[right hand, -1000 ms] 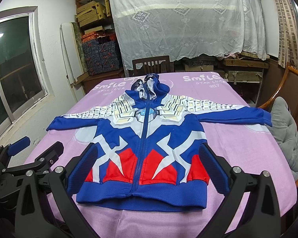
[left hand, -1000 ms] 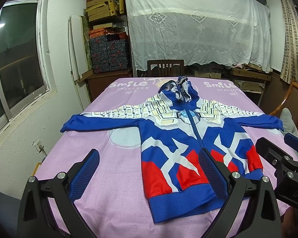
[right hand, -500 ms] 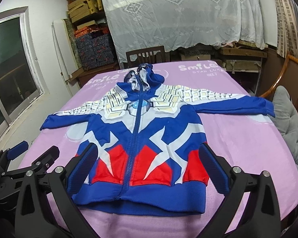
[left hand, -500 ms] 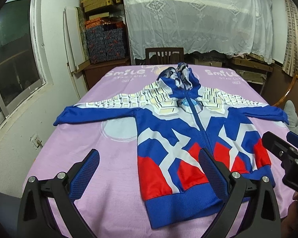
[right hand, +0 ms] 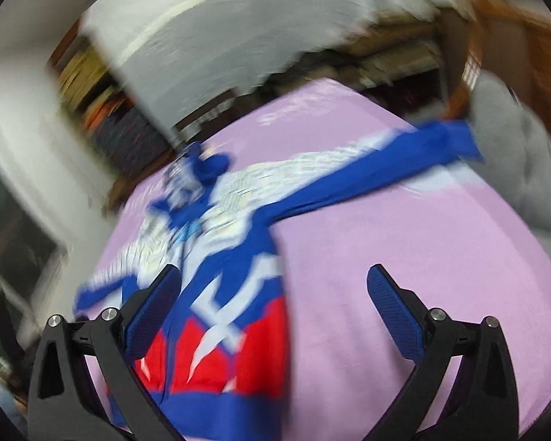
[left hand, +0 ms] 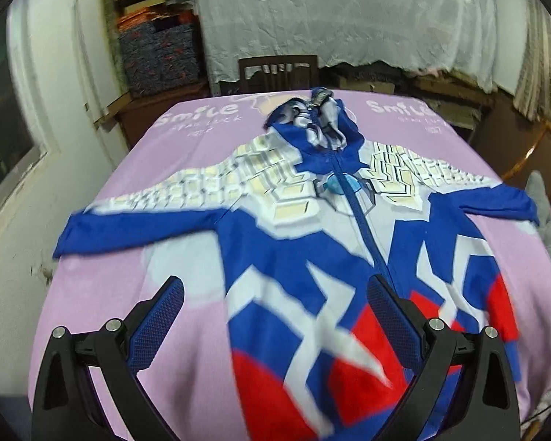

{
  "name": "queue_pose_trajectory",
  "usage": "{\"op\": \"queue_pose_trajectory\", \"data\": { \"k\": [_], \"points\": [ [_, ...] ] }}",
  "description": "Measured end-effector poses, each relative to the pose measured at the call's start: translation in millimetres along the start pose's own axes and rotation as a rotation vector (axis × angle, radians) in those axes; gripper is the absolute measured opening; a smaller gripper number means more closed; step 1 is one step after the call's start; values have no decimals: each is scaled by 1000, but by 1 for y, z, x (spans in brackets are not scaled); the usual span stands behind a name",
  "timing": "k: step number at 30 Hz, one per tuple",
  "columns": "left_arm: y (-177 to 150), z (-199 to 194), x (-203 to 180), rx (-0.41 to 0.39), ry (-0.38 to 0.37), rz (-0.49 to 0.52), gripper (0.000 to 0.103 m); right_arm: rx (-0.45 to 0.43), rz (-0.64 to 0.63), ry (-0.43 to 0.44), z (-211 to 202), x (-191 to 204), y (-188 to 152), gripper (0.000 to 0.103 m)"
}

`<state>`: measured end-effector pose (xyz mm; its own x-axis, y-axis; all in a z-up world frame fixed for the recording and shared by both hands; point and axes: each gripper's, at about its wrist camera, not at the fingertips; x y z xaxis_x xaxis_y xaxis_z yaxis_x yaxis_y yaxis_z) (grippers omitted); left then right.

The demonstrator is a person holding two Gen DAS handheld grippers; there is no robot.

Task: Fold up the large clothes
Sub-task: 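Grasp the blue sleeve cuff with the right tool and lift it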

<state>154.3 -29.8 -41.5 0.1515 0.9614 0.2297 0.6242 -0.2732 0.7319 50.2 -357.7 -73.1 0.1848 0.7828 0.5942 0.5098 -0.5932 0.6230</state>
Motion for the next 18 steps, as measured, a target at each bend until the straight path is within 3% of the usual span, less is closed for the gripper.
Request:
{"op": "queue_pose_trajectory", "data": {
  "k": [3,5,9,13,15,18],
  "points": [
    [12,32,-20,54,-26,66,100,-17,269,70,-1,-69,22,97],
    [18,53,-28,74,-38,75,100,-25,369,103,1,-94,31,93],
    [24,99,-35,132,-29,53,100,-24,397,64,20,-110,61,81],
    [14,137,-24,216,-24,-33,100,-14,403,15,51,-119,86,81],
    [3,150,-16,270,-42,-75,100,5,430,30,72,-123,91,81],
    [-1,154,-6,267,-63,-124,100,54,470,17,101,-125,91,81]
  ]
}}
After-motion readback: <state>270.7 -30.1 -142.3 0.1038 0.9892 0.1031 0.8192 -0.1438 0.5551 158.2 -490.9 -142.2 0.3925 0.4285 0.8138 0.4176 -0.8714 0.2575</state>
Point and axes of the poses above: each gripper's, at about its wrist camera, not at the fingertips, and z roughly the way its jaws point, x to its left, y to its top, and after that the axes turned 2 degrees about y, right-handed
